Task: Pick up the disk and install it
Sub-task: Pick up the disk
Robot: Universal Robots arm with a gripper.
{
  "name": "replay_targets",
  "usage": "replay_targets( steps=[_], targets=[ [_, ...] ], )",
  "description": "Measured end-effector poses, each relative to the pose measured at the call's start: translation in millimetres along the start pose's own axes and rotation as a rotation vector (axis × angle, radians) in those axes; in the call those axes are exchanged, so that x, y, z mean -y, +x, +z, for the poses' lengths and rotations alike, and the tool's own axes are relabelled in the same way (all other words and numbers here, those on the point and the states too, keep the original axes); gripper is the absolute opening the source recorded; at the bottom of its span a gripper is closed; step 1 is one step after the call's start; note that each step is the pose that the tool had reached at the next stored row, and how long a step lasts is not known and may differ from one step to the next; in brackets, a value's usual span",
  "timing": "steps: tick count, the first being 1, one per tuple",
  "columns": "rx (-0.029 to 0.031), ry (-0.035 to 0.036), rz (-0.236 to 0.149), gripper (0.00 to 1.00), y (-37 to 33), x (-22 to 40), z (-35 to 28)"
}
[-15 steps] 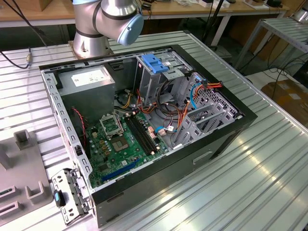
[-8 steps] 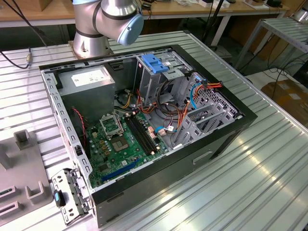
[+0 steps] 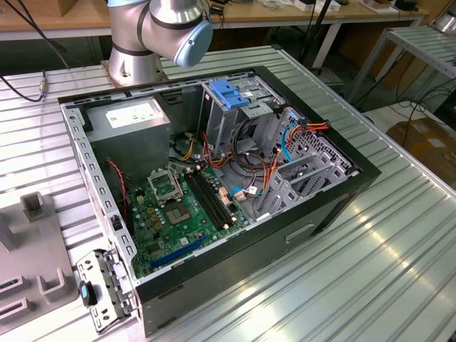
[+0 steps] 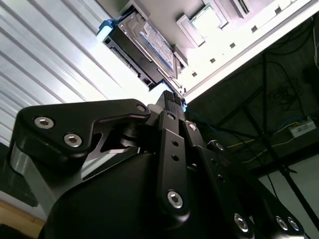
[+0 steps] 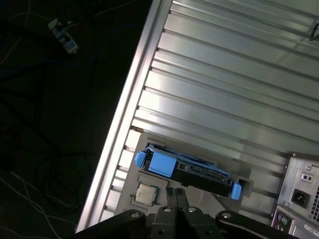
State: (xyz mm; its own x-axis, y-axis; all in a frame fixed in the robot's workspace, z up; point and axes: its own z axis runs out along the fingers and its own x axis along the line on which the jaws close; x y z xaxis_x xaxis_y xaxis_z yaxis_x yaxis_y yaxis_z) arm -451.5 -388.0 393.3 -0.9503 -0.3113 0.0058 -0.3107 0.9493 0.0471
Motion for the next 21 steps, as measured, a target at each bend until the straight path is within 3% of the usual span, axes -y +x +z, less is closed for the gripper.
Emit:
replay_targets(
  steps=[21],
  targets=[
    [-0.0054,0.0007,-0.115,0.11,0.0,0.0,0.0]
  ],
)
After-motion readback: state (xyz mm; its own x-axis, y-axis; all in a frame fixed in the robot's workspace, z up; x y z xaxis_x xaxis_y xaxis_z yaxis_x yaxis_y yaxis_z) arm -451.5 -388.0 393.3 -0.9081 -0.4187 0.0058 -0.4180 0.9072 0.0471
